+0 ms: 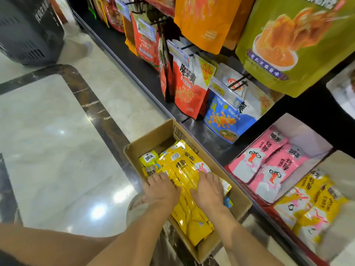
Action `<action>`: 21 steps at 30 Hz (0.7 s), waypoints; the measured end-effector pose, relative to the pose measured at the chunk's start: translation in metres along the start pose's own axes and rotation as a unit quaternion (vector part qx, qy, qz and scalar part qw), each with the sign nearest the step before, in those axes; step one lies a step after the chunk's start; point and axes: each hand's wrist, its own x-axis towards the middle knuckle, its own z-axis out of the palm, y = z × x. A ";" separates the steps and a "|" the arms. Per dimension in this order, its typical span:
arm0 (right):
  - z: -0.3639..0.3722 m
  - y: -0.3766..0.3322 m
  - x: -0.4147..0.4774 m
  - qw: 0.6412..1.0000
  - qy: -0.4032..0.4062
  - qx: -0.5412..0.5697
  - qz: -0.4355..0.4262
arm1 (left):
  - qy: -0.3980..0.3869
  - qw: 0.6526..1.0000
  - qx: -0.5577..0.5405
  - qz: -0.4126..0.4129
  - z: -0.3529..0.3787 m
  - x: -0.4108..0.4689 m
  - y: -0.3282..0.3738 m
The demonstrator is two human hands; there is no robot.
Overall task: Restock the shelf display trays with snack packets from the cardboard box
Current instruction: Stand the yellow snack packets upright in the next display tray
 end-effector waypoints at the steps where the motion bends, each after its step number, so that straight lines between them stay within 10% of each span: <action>1: -0.001 0.000 0.000 1.000 -0.002 0.000 0.004 | -0.003 1.000 0.001 -0.004 0.000 0.000 0.002; 15: -0.053 0.049 -0.008 0.956 0.059 0.285 0.039 | -0.118 0.980 -0.162 -0.007 -0.005 -0.010 0.046; 21: -0.060 0.072 -0.024 0.756 -0.019 0.655 0.008 | -0.131 0.959 -0.252 0.004 -0.020 -0.016 0.050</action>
